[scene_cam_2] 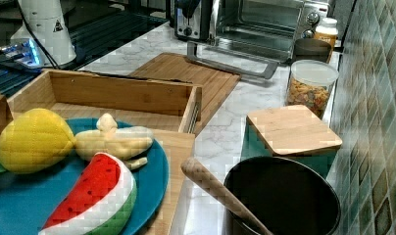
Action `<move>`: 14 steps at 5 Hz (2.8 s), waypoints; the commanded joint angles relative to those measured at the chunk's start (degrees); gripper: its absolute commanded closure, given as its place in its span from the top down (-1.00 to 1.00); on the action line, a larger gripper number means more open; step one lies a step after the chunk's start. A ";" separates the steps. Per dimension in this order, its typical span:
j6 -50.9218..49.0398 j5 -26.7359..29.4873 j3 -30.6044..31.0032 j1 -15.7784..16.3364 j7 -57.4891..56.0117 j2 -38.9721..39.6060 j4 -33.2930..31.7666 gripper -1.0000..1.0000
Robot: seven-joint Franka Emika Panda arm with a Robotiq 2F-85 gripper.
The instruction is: Close the drawer.
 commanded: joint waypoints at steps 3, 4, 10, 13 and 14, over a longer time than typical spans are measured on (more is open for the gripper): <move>8.91 -0.68 1.87 1.87 -25.86 -8.03 -15.69 -1.00; 12.00 -0.41 1.81 1.69 -30.83 -7.63 -18.95 -1.00; 35.78 -7.91 -1.01 1.42 -39.16 -10.45 -37.39 -1.00; 38.73 -7.33 -3.76 -1.07 -43.47 -8.39 -39.41 -1.00; 34.90 -6.53 -4.08 -1.04 -42.16 -8.91 -39.58 -1.00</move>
